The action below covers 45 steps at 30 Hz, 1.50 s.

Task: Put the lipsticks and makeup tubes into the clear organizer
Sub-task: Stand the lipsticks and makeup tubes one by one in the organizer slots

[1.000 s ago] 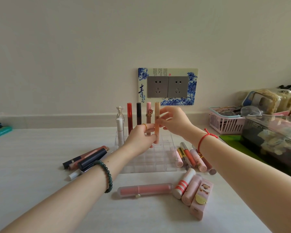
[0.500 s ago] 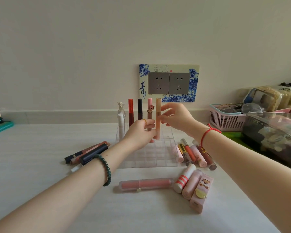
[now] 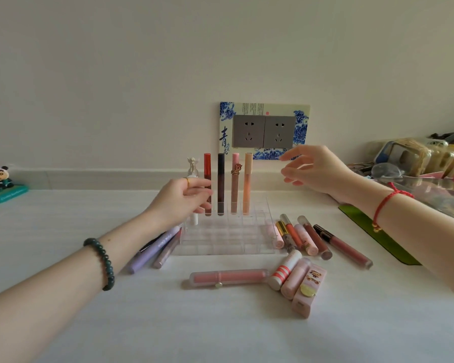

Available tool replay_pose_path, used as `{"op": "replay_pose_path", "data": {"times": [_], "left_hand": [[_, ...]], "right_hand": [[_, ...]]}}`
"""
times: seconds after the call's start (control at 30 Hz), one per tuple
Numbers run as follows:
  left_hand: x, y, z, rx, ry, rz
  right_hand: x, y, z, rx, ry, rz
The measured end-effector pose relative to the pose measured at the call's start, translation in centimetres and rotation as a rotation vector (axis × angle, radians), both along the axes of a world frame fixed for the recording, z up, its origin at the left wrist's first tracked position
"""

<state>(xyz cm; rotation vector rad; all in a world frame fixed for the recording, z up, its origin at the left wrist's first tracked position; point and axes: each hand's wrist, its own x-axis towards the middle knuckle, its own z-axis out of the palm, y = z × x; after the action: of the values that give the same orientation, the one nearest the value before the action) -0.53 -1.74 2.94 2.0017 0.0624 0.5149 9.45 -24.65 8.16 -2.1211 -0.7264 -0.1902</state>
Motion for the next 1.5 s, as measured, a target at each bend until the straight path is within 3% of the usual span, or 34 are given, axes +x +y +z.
{"op": "replay_pose_path", "data": {"times": [0.2,0.47,0.73,0.9,1.13,1.3,1.5], "left_hand": [[-2.8,4.4,-1.1,0.053,0.048,0.104],[-5.8,9.3,-3.5,0.224,0.158,0.294],[-7.1,7.8,-5.0,0.356,0.180,0.157],[-6.3,7.8,-5.7,0.508,0.133,0.208],[-7.0,9.0,-5.8,0.438,0.067,0.254],[-6.8,9.5,-6.1,0.429,0.074,0.274],[-6.9,10.5,-6.6,0.406,0.127,0.230]], "right_hand": [[-2.6,0.0,-0.4,-0.077,-0.037,0.054],[-7.6,6.2,-2.0,-0.247,-0.134,0.272],[-9.3,13.1,-4.4,-0.459,-0.229,0.403],[-8.9,15.6,-5.7,-0.609,-0.247,0.379],[-7.9,17.3,-6.9,-0.682,-0.262,0.316],[-8.5,18.4,-6.6,-0.714,-0.406,0.334],[-9.4,20.4,-6.3,-0.918,-0.446,0.432]]}}
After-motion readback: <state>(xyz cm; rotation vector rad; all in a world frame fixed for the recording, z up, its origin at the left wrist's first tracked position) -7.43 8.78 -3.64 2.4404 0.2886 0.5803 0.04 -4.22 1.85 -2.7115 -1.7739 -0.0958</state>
